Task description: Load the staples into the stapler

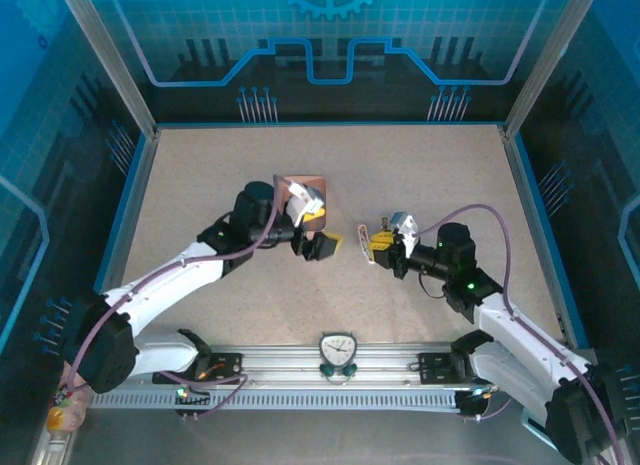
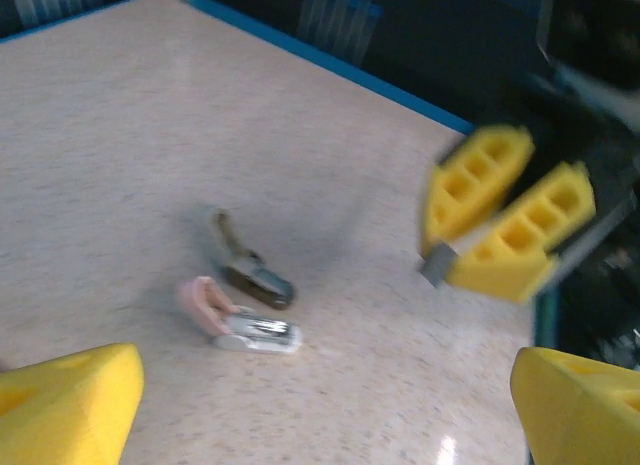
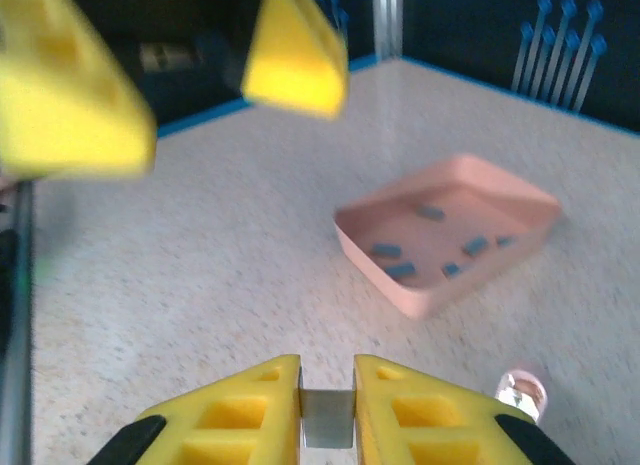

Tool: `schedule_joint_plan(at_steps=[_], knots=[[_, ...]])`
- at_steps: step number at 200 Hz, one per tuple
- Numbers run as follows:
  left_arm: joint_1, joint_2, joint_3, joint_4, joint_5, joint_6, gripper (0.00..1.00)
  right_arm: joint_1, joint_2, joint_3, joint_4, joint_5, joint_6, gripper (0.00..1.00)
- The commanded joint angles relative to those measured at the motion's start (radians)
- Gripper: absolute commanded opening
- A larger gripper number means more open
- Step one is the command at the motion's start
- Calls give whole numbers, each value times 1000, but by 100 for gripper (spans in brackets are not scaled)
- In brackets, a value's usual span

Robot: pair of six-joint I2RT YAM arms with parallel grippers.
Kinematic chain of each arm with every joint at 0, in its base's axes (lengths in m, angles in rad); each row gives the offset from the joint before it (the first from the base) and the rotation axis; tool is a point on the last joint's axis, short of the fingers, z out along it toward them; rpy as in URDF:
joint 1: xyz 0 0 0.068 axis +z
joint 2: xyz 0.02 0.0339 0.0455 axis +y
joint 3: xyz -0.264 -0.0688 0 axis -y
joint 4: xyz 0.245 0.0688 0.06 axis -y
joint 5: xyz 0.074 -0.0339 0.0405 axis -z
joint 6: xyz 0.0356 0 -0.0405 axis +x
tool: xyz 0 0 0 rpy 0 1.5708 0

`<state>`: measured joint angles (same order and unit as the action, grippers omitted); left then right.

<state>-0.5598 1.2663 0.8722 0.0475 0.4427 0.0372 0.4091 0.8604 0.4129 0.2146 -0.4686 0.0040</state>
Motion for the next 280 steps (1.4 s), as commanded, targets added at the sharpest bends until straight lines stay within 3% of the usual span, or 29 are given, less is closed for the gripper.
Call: schedule_joint_plan(at_steps=[1,56,111,280], knots=[[67,52,53,-117,-97,-120,95,19,58,28,-70,173,42,20],[167,121,5,-84,-156,-202,97,36,301,111,-83,273,106,18],[210,206,52,-142,-156,-226,97,54,506,232,-183,375,151,16],[228,225,77,-180,-156,-213,97,106,665,306,-240,492,198,16]])
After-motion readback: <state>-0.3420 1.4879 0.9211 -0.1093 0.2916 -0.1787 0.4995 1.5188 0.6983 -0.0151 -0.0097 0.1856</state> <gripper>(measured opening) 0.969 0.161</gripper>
